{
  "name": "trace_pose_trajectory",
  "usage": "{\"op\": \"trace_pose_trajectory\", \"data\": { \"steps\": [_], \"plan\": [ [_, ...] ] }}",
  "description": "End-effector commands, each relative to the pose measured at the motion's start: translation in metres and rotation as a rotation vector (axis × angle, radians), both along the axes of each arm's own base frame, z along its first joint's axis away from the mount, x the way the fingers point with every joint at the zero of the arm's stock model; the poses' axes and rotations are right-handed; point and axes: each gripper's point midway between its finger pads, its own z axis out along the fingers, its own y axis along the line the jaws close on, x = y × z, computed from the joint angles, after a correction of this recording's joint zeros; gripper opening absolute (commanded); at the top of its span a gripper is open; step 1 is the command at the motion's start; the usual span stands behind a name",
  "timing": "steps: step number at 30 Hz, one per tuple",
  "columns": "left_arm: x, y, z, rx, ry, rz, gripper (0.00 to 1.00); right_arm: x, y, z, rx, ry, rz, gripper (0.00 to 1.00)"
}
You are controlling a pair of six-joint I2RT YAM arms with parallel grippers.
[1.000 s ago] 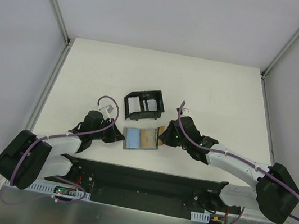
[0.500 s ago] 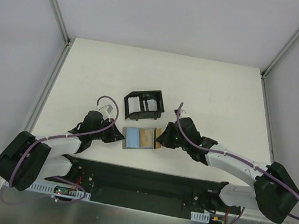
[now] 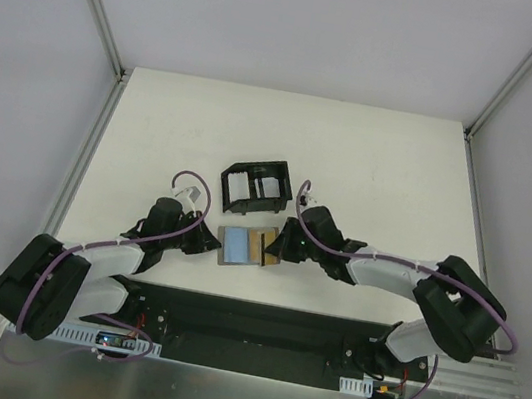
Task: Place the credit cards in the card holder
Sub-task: Insert the credit card into the card holder.
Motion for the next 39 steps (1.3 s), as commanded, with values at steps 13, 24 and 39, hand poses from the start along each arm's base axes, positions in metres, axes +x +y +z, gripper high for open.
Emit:
{"op": "trace_pose_trajectory", "data": {
  "steps": [13,24,39],
  "plan": [
    [-0.010,0.007,-0.019,0.070,0.075,-0.007,0.00,0.037,0.058,0.016,0.211,0.007,0.064,0.01],
    [-0.010,0.007,-0.019,0.069,0.074,-0.005,0.00,0.032,0.051,-0.011,0.190,0.069,0.025,0.01],
    [-0.010,0.007,-0.019,0.068,0.078,-0.001,0.00,0.013,0.038,-0.031,0.212,0.136,-0.002,0.01]
  ]
}}
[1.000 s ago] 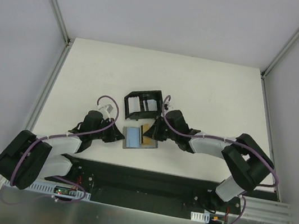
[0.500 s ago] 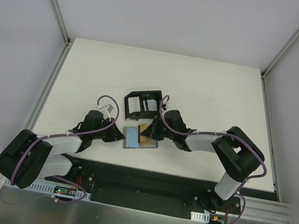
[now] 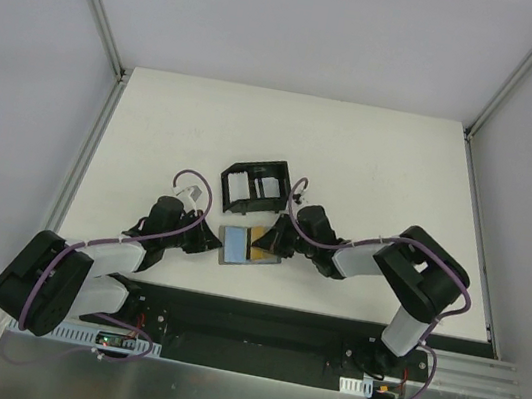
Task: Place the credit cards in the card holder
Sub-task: Insert the credit card into the card holder.
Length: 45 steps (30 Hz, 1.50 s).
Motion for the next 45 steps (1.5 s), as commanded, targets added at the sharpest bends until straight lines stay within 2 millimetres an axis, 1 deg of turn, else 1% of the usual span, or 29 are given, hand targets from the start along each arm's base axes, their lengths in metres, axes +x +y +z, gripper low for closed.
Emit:
{"op": "trace_pose_trajectory", "data": {
  "steps": [1,6,9,17,20,27,30,34,39,41,45],
  "plan": [
    [-0.013,0.008,-0.019,0.067,0.072,-0.001,0.00,-0.006,-0.002,-0.008,0.015,0.030,-0.001,0.01],
    [-0.013,0.008,-0.019,0.064,0.071,-0.004,0.00,-0.008,0.004,-0.003,0.046,0.040,0.008,0.01],
    [-0.013,0.008,-0.019,0.065,0.073,-0.004,0.00,-0.009,0.006,-0.004,0.049,0.048,0.010,0.01],
    [-0.014,0.007,-0.019,0.061,0.077,-0.007,0.00,-0.001,0.015,-0.002,0.070,0.049,0.006,0.00],
    [-0.015,0.007,-0.019,0.060,0.080,-0.010,0.00,0.001,0.016,-0.002,0.074,0.052,0.001,0.01],
    [-0.013,0.008,-0.019,0.063,0.076,-0.003,0.00,-0.004,0.005,-0.005,0.057,0.054,-0.021,0.01],
    [-0.013,0.007,-0.019,0.062,0.077,-0.004,0.00,-0.009,0.004,-0.007,0.051,0.075,-0.007,0.01],
    [-0.013,0.007,-0.019,0.061,0.077,-0.005,0.00,-0.016,0.017,-0.005,0.073,0.101,0.052,0.00],
    [-0.013,0.005,-0.019,0.057,0.078,-0.013,0.00,-0.016,0.033,0.003,0.090,0.089,0.085,0.01],
    [-0.012,0.006,-0.019,0.057,0.076,-0.011,0.00,-0.015,0.037,0.006,0.093,0.087,0.087,0.01],
    [-0.012,0.006,-0.018,0.056,0.074,-0.006,0.00,-0.015,0.038,0.004,0.083,0.090,0.088,0.01]
  ]
}}
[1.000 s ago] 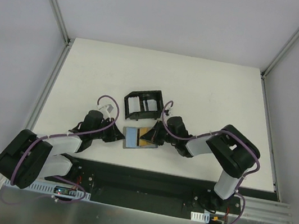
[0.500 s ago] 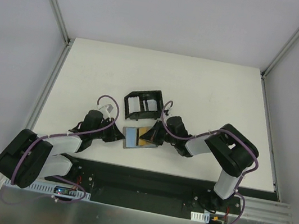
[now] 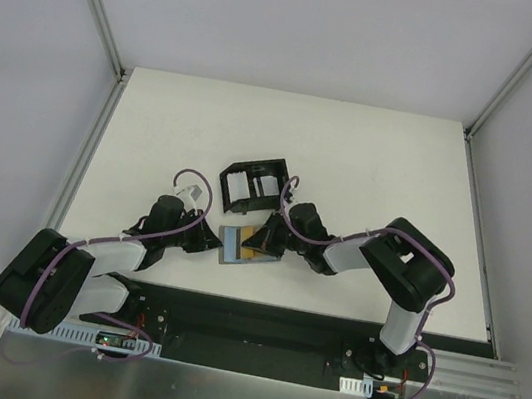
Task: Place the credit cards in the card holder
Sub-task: Insert the credit card into the card holder.
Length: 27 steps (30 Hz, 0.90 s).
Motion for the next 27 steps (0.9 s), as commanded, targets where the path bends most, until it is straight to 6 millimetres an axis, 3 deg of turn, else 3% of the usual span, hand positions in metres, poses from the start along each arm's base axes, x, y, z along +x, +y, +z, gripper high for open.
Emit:
{"op": "trace_pose_trajectory", "data": {
  "steps": [1,8,14,27],
  "plan": [
    [-0.013,0.007,-0.018,0.059,0.066,-0.001,0.00,-0.008,0.012,0.005,0.007,-0.006,0.049,0.02],
    [-0.014,0.008,-0.017,0.054,0.061,0.001,0.00,0.000,-0.015,0.011,-0.140,-0.106,0.018,0.22],
    [-0.014,0.007,-0.017,0.053,0.061,-0.006,0.00,0.006,-0.028,0.012,-0.261,-0.164,0.019,0.33],
    [-0.014,0.006,-0.016,0.050,0.059,-0.011,0.00,0.000,-0.013,0.015,-0.362,-0.204,0.114,0.38]
  ]
}}
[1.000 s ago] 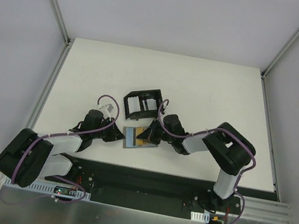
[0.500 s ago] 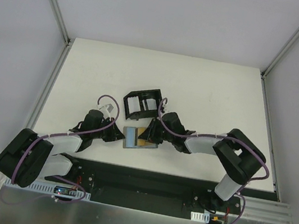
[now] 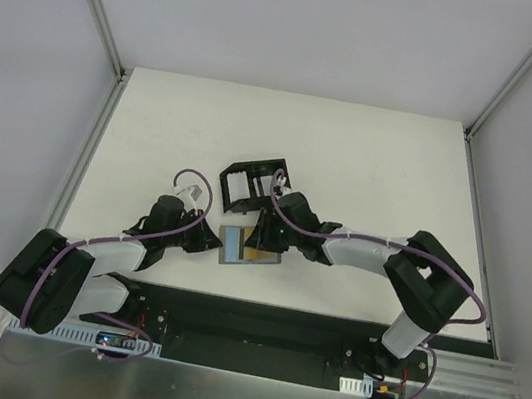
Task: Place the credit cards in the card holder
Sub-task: Insert the credit card into the card holder.
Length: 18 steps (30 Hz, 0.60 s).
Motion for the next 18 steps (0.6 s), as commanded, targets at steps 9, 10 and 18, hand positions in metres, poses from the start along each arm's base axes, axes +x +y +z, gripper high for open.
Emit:
{"op": "trace_pose_trajectory", "data": {
  "steps": [9,10,18],
  "plan": [
    [-0.012,0.004,-0.013,0.042,0.050,-0.018,0.00,-0.012,0.031,0.003,-0.091,0.006,0.109,0.41],
    [-0.013,0.004,-0.013,0.040,0.051,-0.018,0.00,-0.013,0.032,0.004,-0.089,0.006,0.109,0.41],
    [-0.015,0.006,-0.014,0.041,0.050,-0.013,0.00,-0.006,0.021,0.015,-0.114,-0.051,0.082,0.44]
  ]
}}
